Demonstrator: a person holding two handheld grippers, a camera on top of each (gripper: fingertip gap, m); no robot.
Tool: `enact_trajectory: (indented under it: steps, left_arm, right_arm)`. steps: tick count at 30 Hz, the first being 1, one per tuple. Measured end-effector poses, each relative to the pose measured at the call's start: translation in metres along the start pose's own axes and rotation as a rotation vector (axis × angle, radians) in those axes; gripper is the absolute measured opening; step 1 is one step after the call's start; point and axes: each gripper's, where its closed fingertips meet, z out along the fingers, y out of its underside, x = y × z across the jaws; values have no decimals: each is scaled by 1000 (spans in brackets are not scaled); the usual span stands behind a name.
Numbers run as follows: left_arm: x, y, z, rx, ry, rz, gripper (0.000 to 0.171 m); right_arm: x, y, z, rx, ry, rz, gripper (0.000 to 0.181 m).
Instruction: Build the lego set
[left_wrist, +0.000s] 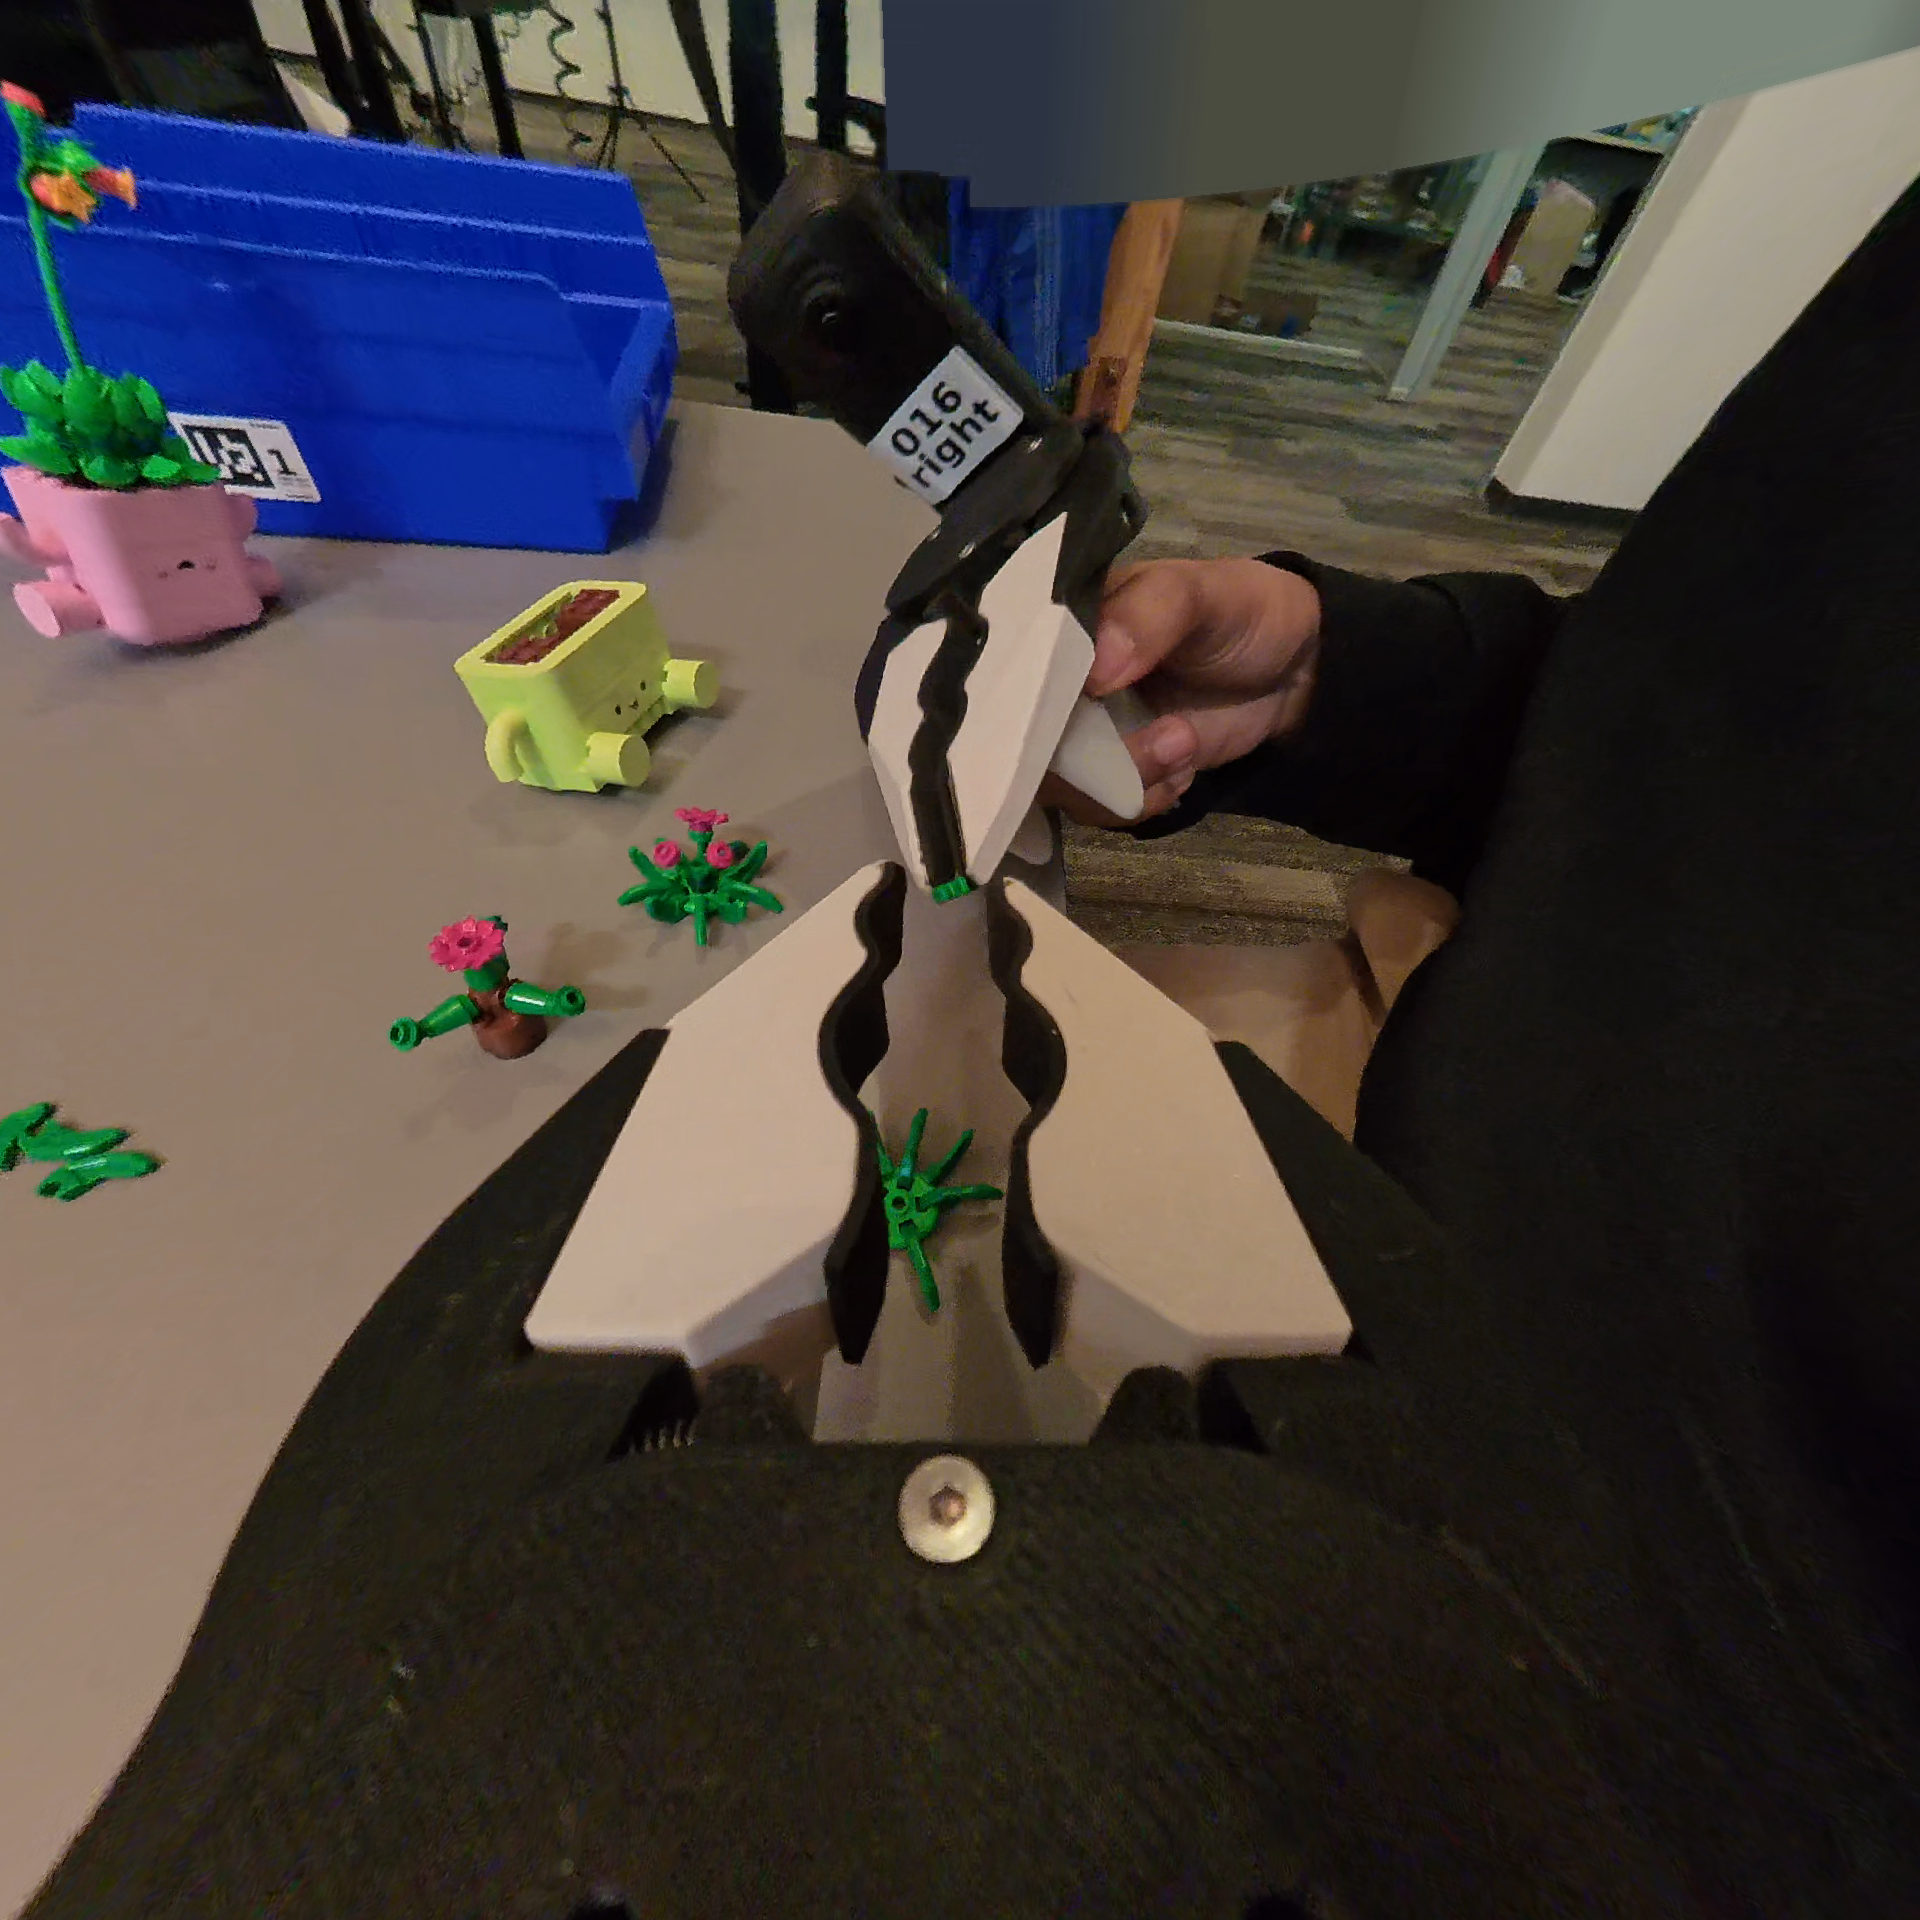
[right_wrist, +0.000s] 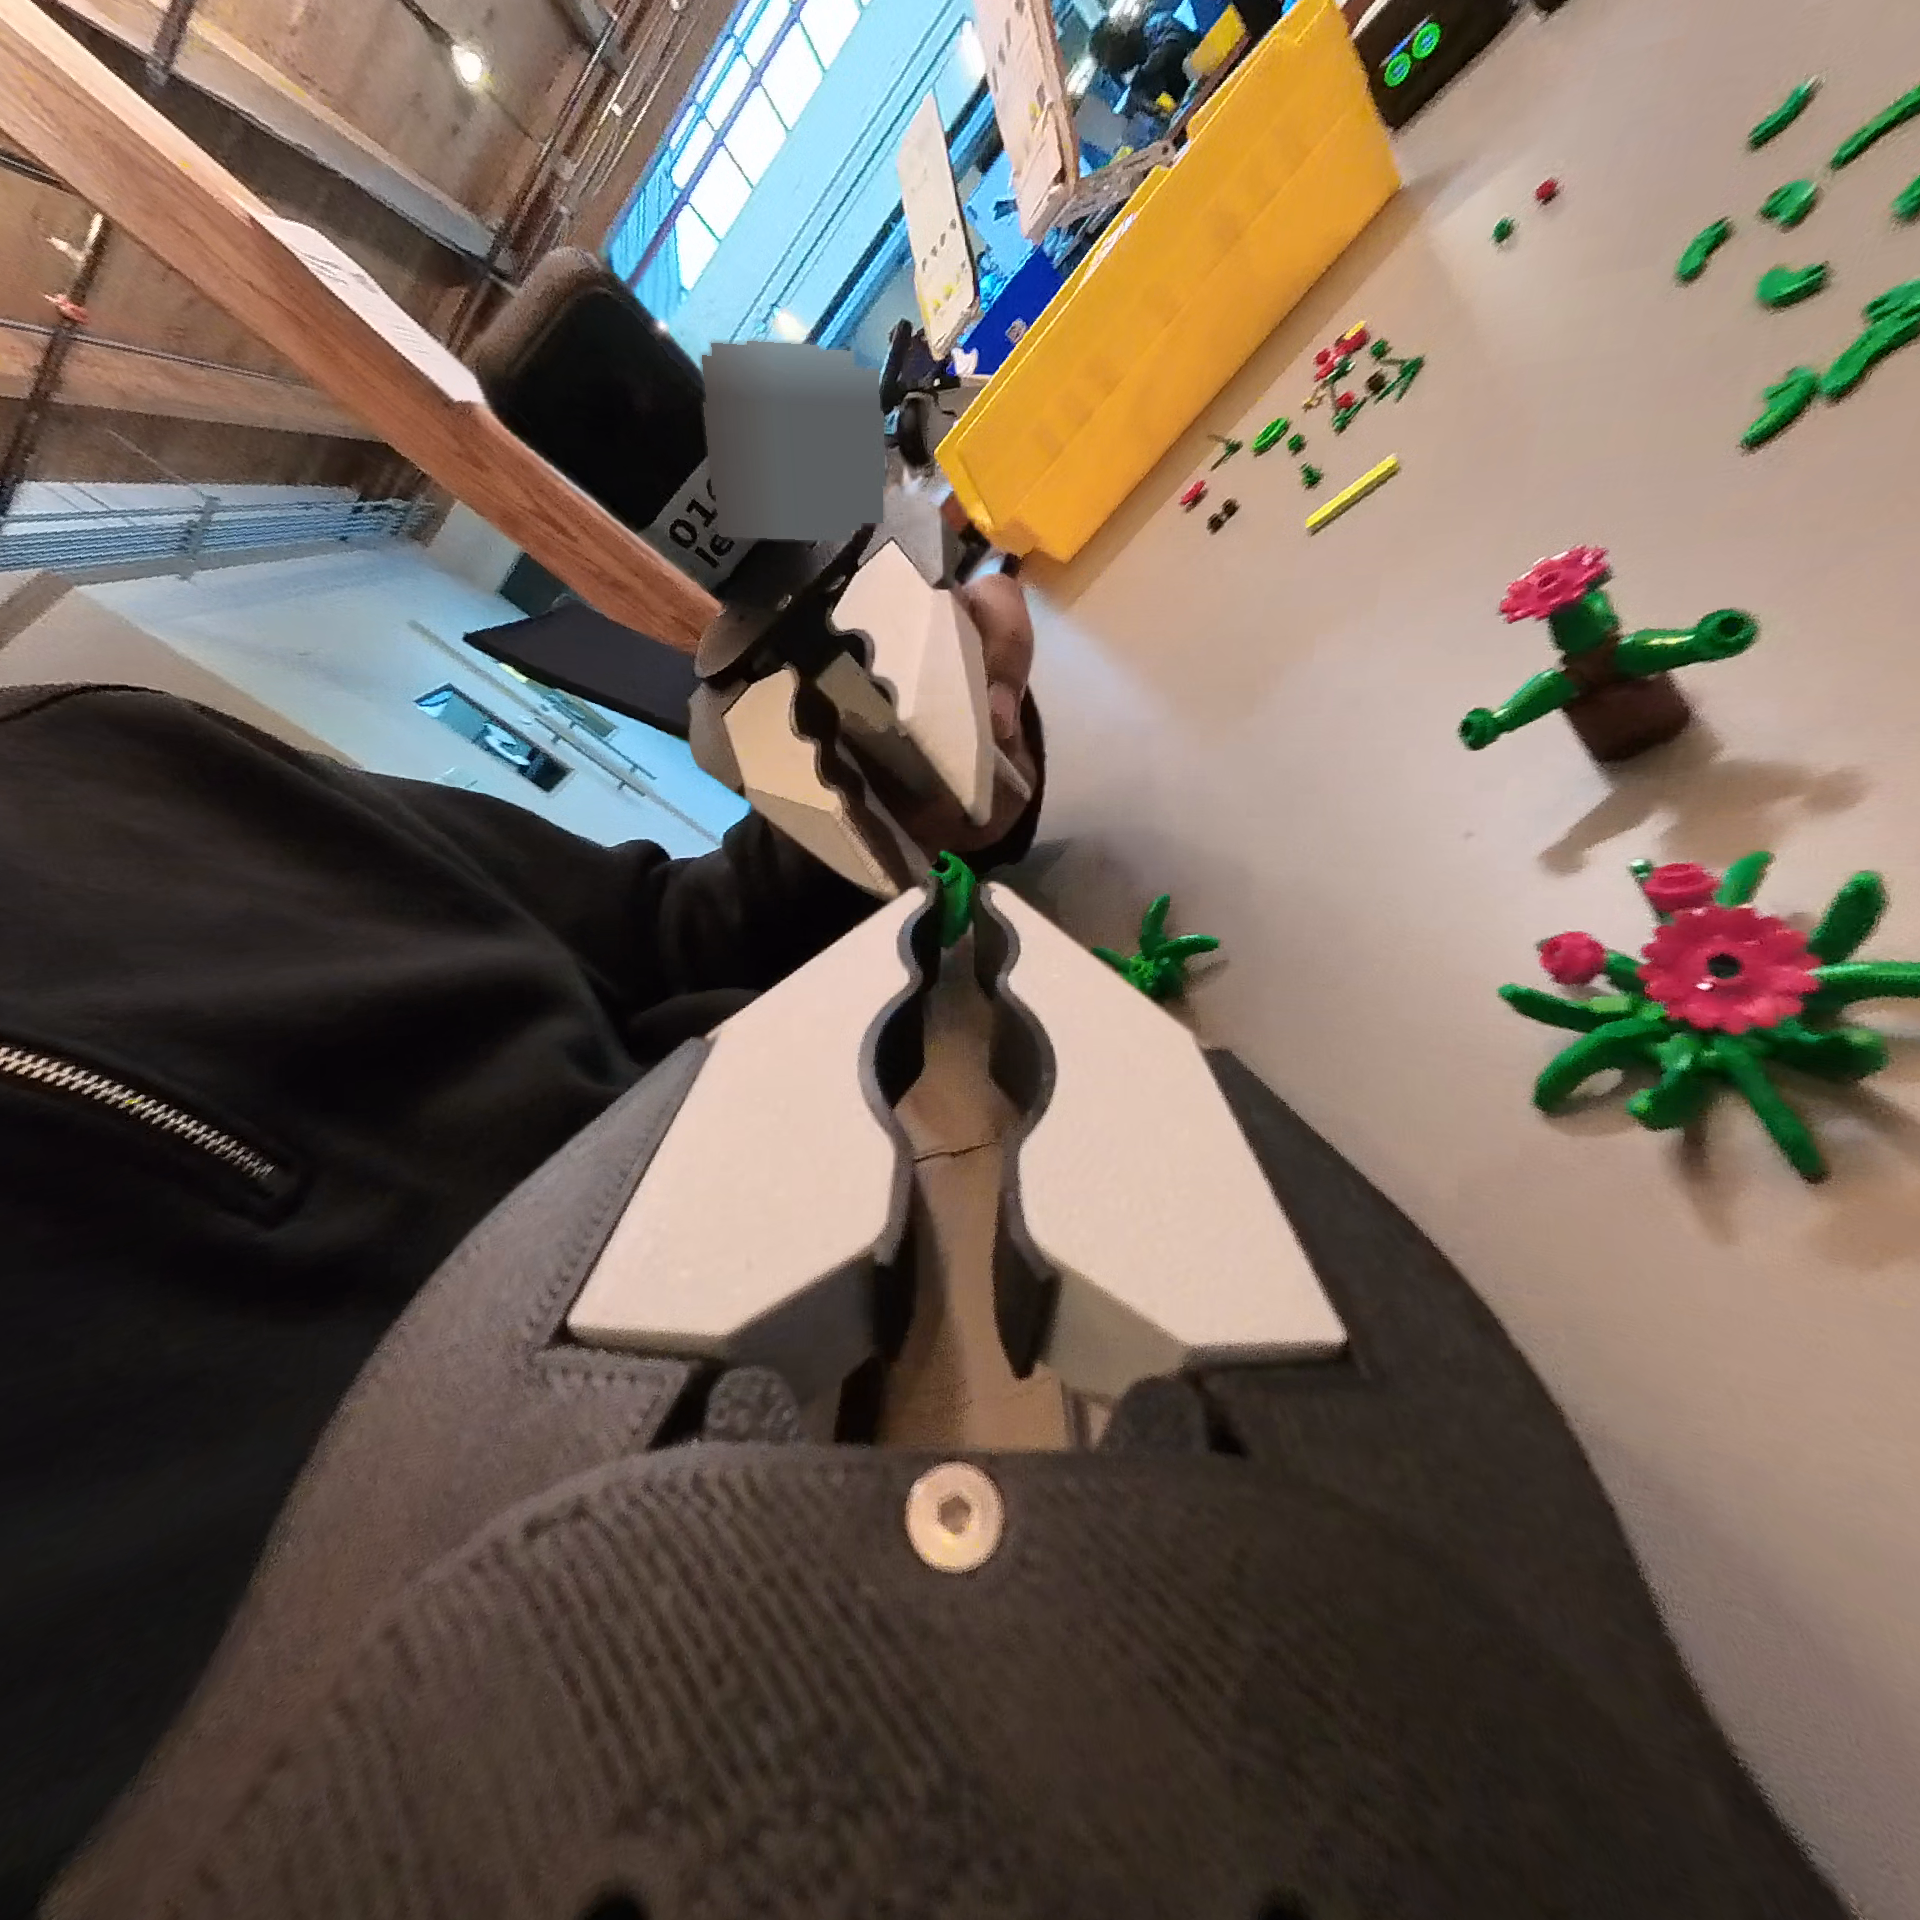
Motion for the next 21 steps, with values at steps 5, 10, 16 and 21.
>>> enact_trajectory:
  steps: [5, 10, 16, 21]
  left_arm:
    - [5, 7, 3, -33, 53, -36, 6]
    - [4, 4, -1, -17, 71, -72, 1]
    - [-1, -4, -5, 57, 103, -177, 1]
    - [-1, -14, -11, 130, 157, -261, 1]
  right_arm:
    - [-3, 4, 4, -18, -32, 30, 3]
    - [-6, -2, 5, 21, -46, 20, 0]
    - [-8, -13, 1, 78, 10, -141, 10]
    - [-12, -15, 1, 72, 81, -326, 10]
